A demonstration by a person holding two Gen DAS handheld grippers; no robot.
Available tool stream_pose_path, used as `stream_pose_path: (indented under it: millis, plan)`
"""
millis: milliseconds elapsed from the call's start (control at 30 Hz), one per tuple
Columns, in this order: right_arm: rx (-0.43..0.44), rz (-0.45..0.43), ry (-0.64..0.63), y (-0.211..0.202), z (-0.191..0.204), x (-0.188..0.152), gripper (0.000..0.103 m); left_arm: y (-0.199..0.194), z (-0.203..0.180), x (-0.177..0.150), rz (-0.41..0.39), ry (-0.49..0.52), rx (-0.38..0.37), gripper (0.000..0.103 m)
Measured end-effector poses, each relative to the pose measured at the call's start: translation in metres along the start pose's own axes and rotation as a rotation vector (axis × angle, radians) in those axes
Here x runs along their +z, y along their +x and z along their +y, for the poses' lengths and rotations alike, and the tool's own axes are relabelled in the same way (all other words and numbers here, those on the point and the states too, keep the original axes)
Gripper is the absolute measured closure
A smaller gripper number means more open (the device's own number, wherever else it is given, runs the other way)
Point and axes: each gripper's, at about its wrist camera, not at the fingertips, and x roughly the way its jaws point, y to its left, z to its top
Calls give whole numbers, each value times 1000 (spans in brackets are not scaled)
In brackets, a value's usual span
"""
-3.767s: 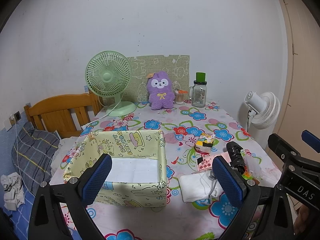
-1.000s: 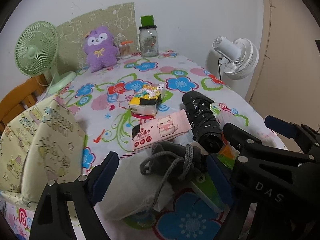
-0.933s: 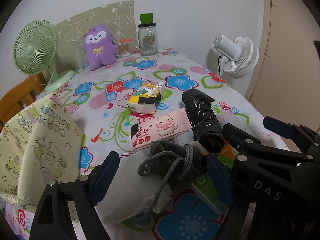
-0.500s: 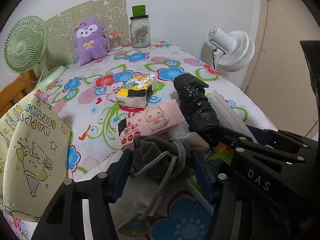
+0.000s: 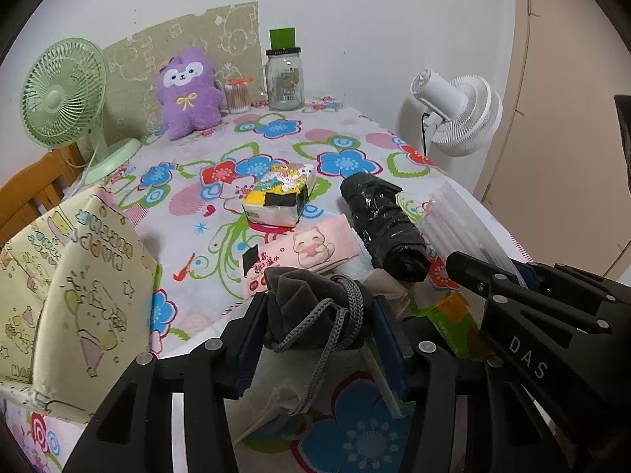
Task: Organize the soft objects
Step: 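Grasp the grey drawstring pouch with the left tool while the right tool grasps the clear plastic tube, then carry the pouch with the left tool while the right tool carries the tube toward the fabric box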
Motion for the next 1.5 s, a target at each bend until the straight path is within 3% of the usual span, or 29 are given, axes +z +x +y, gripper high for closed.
stream_pose_path:
  millis: [1500]
  plan:
    - [-8, -185, -97, -107, 59, 5, 82, -103, 25, 1, -173, -31, 60, 50]
